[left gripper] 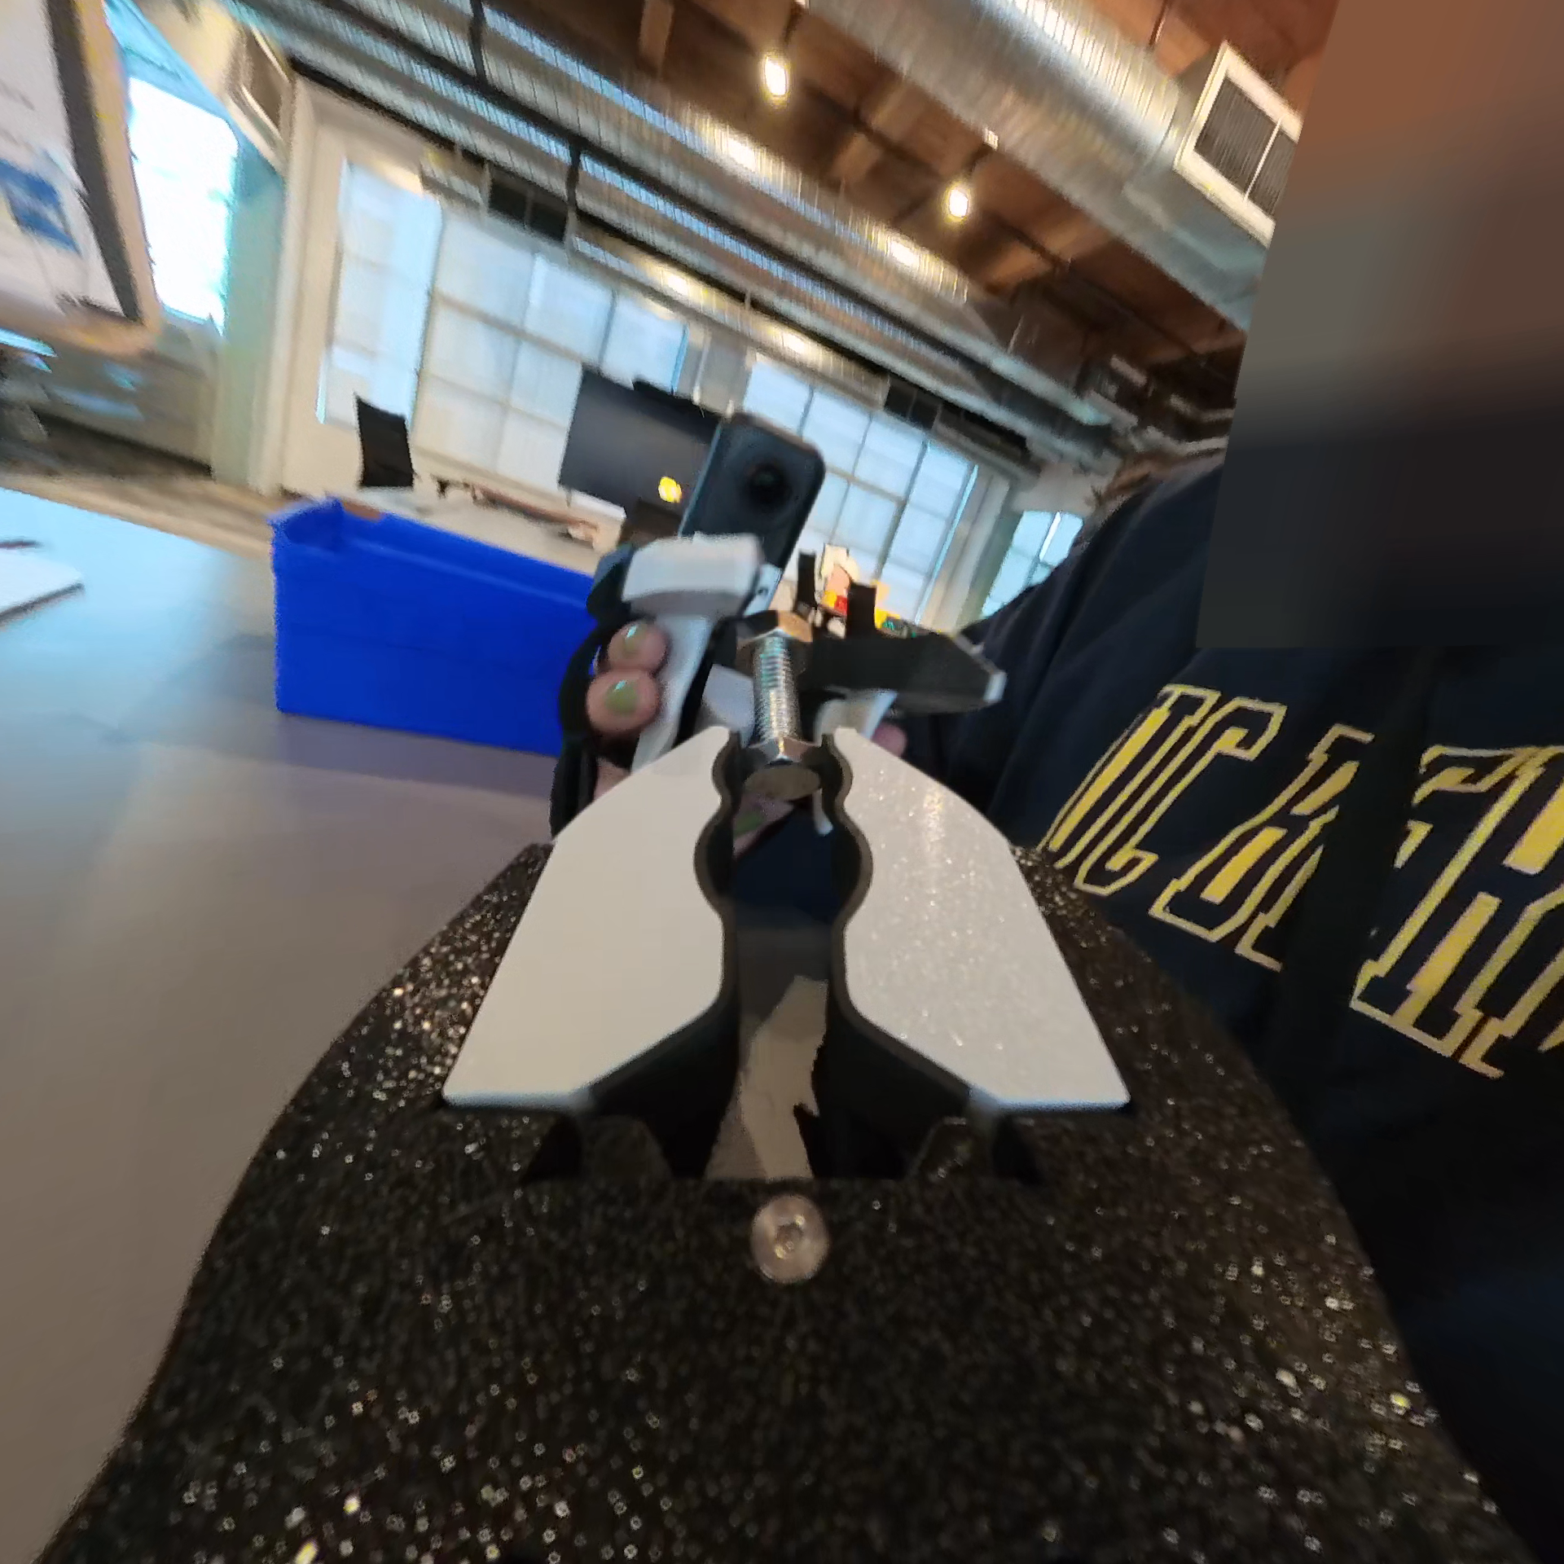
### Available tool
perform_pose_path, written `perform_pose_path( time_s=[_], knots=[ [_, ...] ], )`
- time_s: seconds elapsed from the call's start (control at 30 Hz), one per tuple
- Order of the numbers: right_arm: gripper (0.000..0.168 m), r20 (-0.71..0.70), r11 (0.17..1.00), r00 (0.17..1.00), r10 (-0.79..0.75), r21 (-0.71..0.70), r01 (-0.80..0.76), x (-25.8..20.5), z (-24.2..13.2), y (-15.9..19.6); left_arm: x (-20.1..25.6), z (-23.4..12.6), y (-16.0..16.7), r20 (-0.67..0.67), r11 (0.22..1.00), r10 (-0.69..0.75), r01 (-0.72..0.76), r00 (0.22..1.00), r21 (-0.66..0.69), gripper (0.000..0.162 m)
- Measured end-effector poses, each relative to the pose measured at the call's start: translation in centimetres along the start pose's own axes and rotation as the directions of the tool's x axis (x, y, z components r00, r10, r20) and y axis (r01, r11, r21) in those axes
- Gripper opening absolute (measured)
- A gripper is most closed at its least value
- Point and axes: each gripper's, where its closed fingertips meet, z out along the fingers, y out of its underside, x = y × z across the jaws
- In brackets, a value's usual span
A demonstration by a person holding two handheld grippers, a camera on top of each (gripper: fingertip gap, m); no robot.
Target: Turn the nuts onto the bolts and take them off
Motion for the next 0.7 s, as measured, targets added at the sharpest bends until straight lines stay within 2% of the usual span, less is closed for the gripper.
perform_pose_path(
  time_s=[0.2, 0.37, 0.5, 0.7],
  knots=[
    [0.056, 0.013, 1.000, 1.000, 0.002, -0.006, -0.002, -0.1, 0.0, 0.1, -0.1, 0.0, 0.0, 0.006, 1.000, 0.014, -0.014, 1.000, -0.001, 0.017],
    [0.053, 0.007, 0.998, 1.000, 0.010, -0.059, -0.009, 0.2, -0.2, 0.9, 0.2, -0.5, -1.4, 0.000, 0.997, 0.031, -0.031, 1.000, 0.077, 0.017],
    [0.042, 0.045, 0.995, 0.998, 0.039, -0.097, -0.035, -0.1, -0.4, 1.4, 0.0, -1.6, -2.4, 0.010, 0.990, 0.011, -0.012, 1.000, 0.143, 0.017],
    [0.056, -0.016, 0.998, 0.998, 0.063, -0.005, -0.063, 0.9, -0.5, 0.3, 0.3, -0.7, -1.4, -0.033, 0.996, -0.035, 0.038, 0.999, 0.078, 0.017]
  ],
)
